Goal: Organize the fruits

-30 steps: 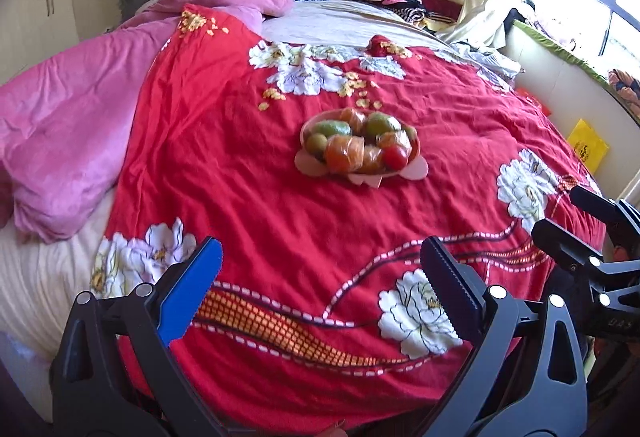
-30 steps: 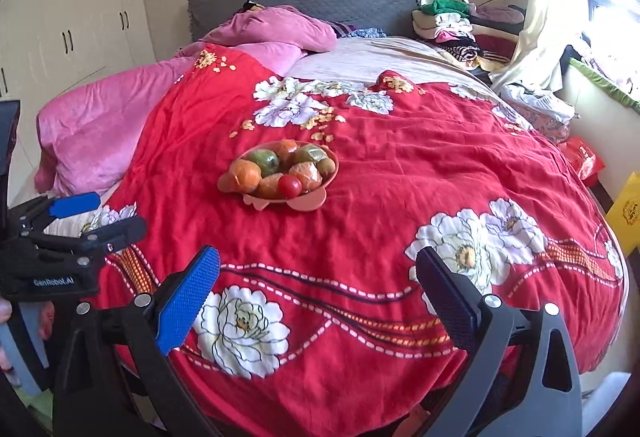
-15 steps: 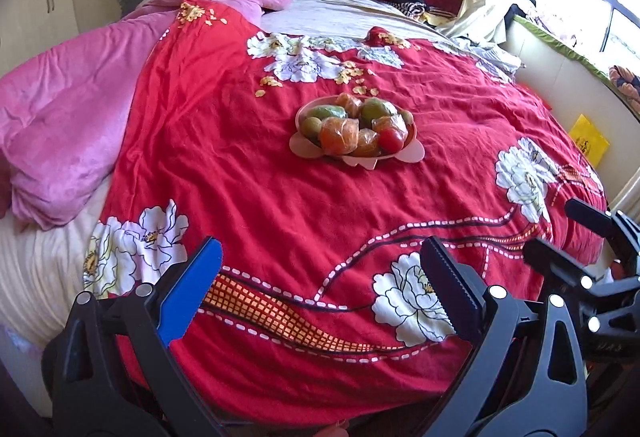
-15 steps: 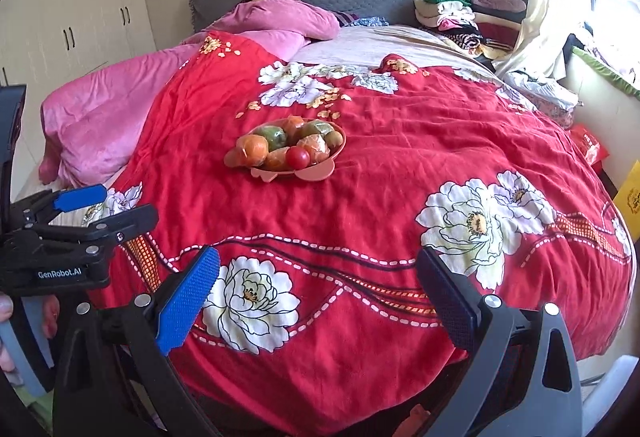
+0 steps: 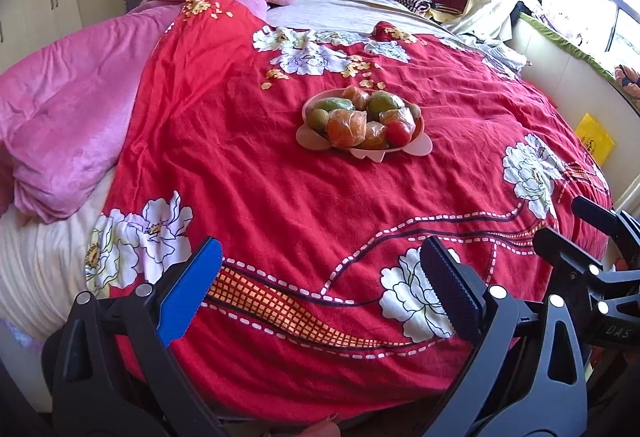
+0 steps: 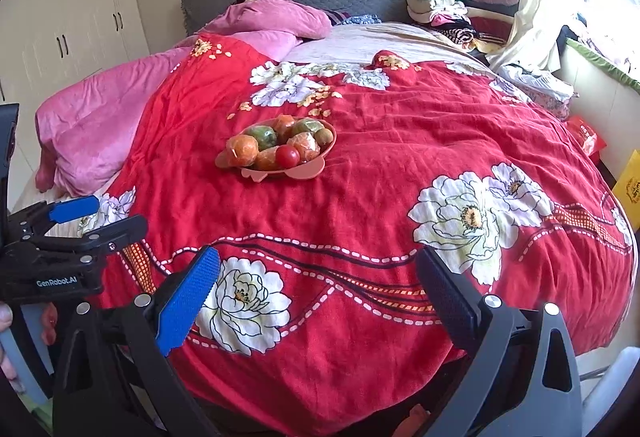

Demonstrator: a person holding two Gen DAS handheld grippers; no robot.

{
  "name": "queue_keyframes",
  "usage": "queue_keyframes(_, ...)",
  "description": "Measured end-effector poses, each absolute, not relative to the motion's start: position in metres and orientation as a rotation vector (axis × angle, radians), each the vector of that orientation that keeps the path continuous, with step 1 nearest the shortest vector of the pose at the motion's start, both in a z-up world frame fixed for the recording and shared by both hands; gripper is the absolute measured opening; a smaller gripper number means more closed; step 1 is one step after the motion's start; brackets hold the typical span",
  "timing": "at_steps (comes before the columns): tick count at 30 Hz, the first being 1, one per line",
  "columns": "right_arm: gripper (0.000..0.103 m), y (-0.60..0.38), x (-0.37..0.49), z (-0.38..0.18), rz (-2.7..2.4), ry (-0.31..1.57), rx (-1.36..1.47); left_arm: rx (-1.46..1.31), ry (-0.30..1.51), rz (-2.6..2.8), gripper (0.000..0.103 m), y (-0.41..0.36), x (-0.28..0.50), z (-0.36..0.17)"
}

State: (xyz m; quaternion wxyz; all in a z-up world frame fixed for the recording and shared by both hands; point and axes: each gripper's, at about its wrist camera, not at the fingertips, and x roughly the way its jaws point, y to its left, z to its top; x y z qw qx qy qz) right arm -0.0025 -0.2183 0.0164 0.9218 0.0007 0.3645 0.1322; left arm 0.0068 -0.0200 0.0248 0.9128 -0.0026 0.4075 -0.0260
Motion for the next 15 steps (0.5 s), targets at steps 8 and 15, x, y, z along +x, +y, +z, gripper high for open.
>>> queue_keyframes(8, 0.098, -0.2164, -0.0026, 0.0159, 0.255, 0.739, -0.016, -0.01, 0.843, -0.061, 0.093, -0.019, 0.0066, 0.0236)
queue_keyframes(15, 0.098, -0.2192, -0.0019, 0.0161, 0.248, 0.738, -0.014, -0.006, 0.853, -0.064, 0.093, -0.0198, 0.0069, 0.0207)
